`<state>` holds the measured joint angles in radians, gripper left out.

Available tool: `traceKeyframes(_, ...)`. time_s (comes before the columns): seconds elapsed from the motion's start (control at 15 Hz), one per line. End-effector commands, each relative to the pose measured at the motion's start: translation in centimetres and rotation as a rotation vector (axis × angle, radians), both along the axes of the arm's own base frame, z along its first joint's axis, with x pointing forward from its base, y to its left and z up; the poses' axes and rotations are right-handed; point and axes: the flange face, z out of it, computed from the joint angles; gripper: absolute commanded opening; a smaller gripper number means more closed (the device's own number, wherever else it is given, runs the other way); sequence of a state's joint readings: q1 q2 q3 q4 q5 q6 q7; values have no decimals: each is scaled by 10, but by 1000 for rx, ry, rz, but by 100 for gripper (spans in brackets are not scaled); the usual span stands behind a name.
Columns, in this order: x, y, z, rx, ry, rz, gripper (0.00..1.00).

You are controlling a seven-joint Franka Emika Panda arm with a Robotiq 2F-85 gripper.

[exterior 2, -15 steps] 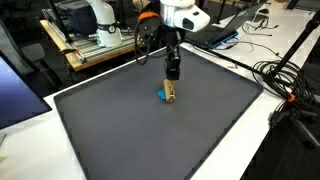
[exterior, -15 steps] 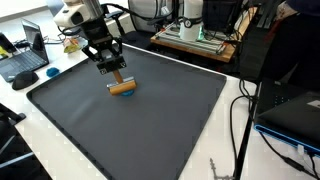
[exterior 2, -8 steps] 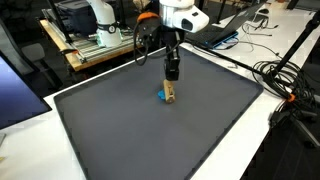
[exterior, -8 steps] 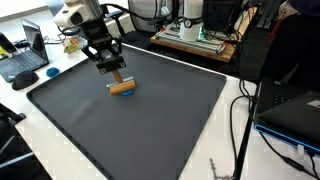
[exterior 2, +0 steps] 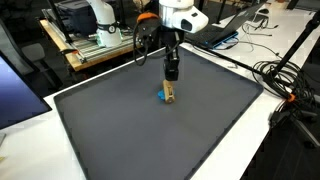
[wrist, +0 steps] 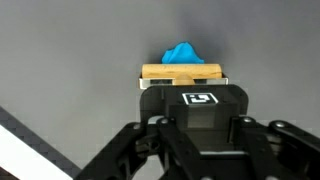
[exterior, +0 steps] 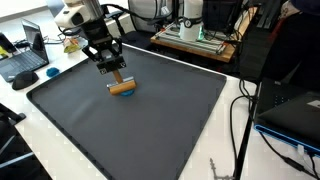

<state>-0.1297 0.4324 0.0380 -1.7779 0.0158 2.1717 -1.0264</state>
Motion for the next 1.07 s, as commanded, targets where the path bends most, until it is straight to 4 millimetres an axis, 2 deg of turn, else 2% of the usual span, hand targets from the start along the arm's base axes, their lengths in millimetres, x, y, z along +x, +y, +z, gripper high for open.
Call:
traceKeyframes(0.0, -20, -4, -36, -27, 68, 18, 22)
traceKeyframes(1.0, -30, -8, -41, -71, 100, 52, 22)
